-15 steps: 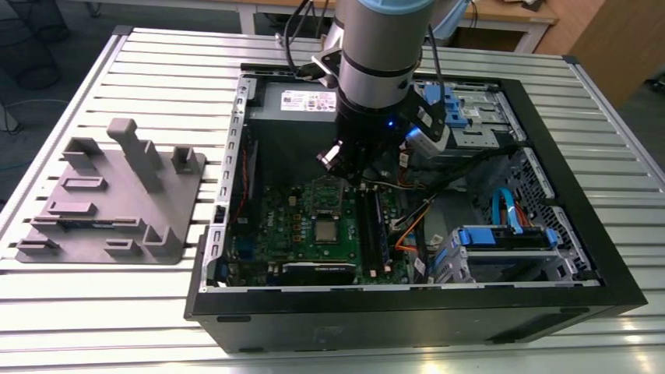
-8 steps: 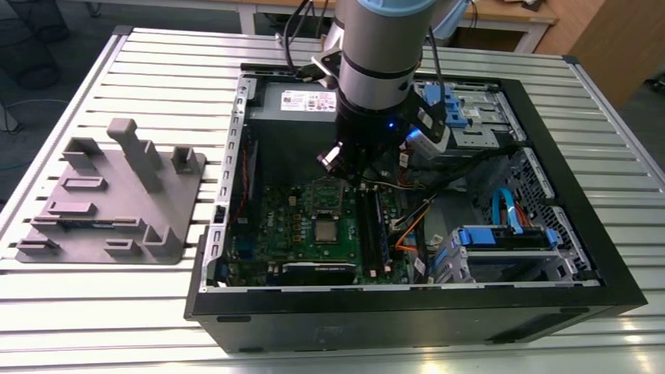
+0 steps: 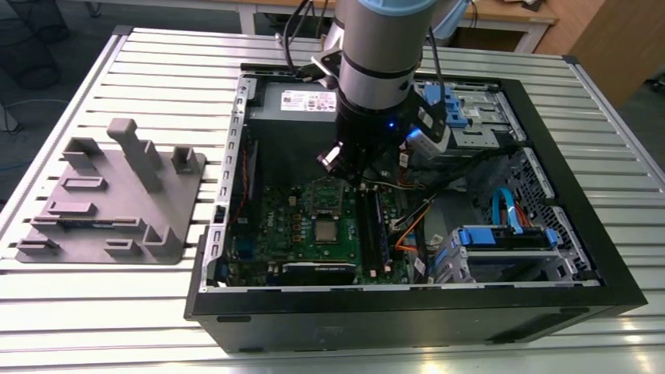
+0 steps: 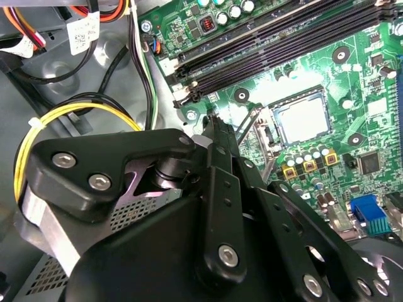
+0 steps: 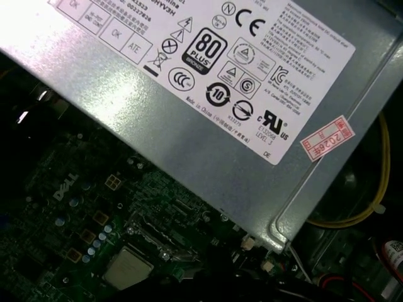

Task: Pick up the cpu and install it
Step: 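Close the cpu cover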

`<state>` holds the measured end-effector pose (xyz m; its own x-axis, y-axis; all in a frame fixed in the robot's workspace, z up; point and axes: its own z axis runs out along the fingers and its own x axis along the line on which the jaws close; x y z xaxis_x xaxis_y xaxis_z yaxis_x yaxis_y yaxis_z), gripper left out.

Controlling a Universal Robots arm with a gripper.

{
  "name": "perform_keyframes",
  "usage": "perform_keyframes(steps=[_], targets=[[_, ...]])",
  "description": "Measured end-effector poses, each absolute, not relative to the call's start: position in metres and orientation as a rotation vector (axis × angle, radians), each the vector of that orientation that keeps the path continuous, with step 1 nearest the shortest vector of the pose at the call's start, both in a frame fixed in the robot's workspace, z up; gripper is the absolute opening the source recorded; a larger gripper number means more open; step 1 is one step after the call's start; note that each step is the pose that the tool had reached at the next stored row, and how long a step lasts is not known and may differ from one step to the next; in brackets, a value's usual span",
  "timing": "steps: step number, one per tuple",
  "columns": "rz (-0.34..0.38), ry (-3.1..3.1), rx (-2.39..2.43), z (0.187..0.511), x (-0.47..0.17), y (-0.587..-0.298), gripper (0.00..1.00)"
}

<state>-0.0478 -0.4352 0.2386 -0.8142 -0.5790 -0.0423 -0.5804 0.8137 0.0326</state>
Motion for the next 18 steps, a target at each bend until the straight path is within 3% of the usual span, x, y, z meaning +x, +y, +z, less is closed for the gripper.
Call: perform_keyframes(steps=[18], targets=[[0.068,2.942,-1.009,0.2436,-0.0502,-0.4367,0.11]])
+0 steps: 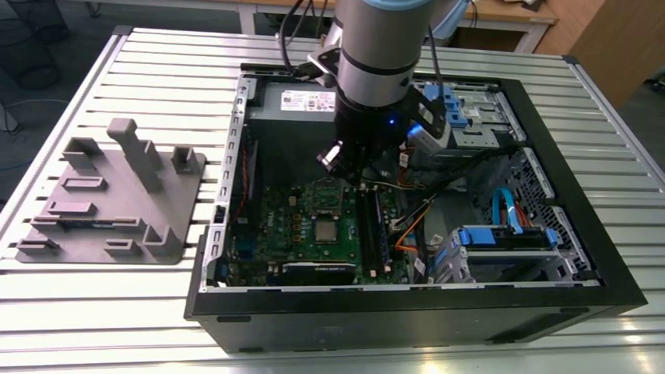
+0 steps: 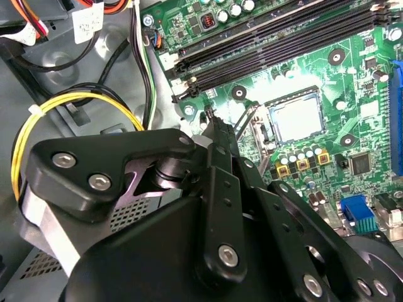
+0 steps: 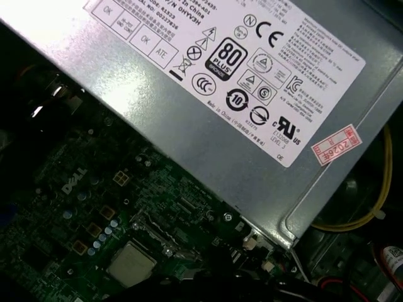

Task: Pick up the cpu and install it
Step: 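Close the cpu cover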

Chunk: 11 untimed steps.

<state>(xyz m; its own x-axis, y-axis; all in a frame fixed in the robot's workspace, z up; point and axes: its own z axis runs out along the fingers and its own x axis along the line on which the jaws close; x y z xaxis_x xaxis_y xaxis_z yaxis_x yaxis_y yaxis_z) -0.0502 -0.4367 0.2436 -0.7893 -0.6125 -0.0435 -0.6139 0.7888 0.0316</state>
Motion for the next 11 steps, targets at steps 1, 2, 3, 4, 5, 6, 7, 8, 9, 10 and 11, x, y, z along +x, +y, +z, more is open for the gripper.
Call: perform_keyframes(steps=[1,2,3,4,5,6,7,8,9,10,11], targets=[[0.068,2.94,-1.012,0.2437,-0.0505,-0.4368,0.11],[0.068,2.939,-1.015,0.2437,-0.0507,-0.4367,0.11],[0.068,2.938,-1.017,0.2438,-0.0509,-0.4368,0.11],[0.068,2.937,-1.02,0.2439,-0.051,-0.4369,0.11],[0.068,2.936,-1.022,0.2442,-0.0511,-0.4369,0.11],[0.068,2.935,-1.024,0.2445,-0.0512,-0.4369,0.11],[0.068,2.934,-1.027,0.2446,-0.0514,-0.4368,0.11],[0.068,2.934,-1.029,0.2448,-0.0516,-0.4368,0.11],[0.068,2.933,-1.031,0.2451,-0.0518,-0.4368,0.11],[0.068,2.932,-1.033,0.2452,-0.0519,-0.4368,0.11],[0.068,2.931,-1.036,0.2454,-0.0521,-0.4368,0.11]])
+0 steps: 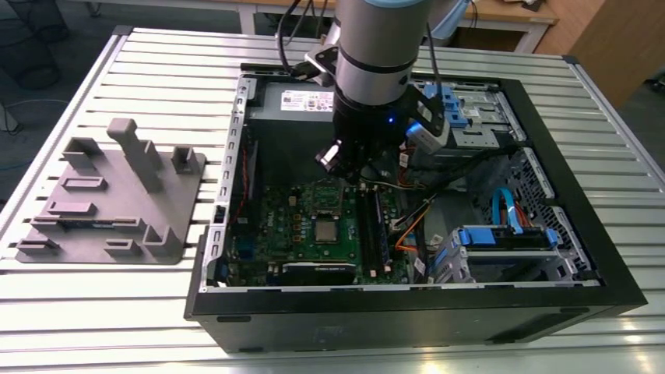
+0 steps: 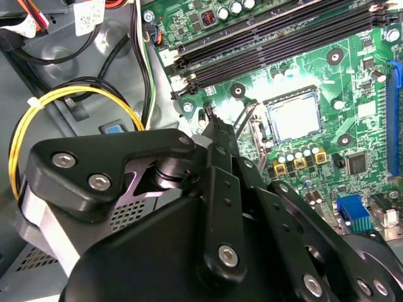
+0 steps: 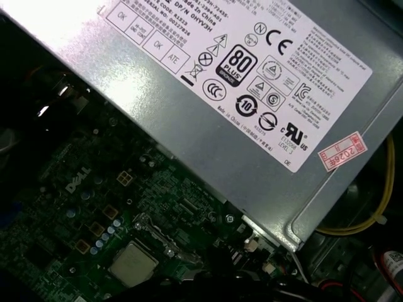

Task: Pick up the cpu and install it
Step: 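Close the cpu cover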

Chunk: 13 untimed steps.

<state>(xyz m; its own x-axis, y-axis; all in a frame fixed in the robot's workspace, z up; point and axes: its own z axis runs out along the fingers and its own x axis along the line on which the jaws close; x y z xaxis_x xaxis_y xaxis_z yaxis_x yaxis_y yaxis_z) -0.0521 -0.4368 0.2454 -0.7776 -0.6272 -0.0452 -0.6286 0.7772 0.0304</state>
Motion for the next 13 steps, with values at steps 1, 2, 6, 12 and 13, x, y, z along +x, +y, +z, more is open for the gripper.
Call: perform_keyframes(steps=[1,2,6,12,13], targets=[[0.068,2.93,-1.038,0.2456,-0.0523,-0.4369,0.11],[0.068,2.929,-1.041,0.2458,-0.0524,-0.4368,0.11],[0.068,2.926,-1.047,0.2467,-0.0527,-0.437,0.11],[0.067,2.924,-1.053,0.248,-0.0528,-0.4379,0.11],[0.067,2.923,-1.054,0.2481,-0.0528,-0.4382,0.11]])
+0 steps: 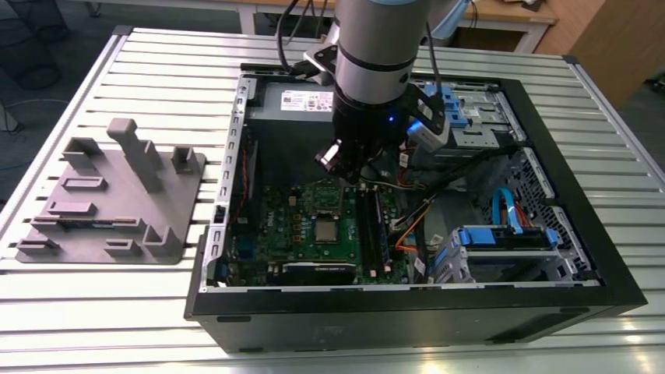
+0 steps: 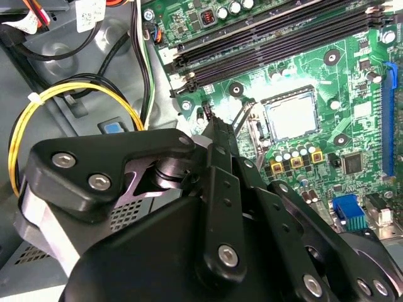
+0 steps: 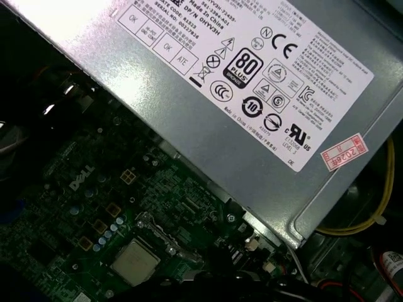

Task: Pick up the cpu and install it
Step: 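Close the cpu cover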

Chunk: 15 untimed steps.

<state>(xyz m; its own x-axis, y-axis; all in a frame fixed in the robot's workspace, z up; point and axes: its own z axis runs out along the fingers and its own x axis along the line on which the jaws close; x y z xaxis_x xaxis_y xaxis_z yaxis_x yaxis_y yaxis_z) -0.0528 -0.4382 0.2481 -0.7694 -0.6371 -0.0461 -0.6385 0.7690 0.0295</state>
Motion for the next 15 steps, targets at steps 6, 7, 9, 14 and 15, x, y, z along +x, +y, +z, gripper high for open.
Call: perform_keyframes(steps=[6,7,9,14,15], targets=[[0.068,2.92,-1.061,0.2491,-0.0528,-0.4393,0.11],[0.068,2.92,-1.062,0.2492,-0.0528,-0.4393,0.11],[0.068,2.92,-1.063,0.2494,-0.0528,-0.4395,0.11],[0.068,2.919,-1.066,0.2502,-0.0528,-0.4401,0.11],[0.068,2.919,-1.066,0.2505,-0.0528,-0.4403,0.11]])
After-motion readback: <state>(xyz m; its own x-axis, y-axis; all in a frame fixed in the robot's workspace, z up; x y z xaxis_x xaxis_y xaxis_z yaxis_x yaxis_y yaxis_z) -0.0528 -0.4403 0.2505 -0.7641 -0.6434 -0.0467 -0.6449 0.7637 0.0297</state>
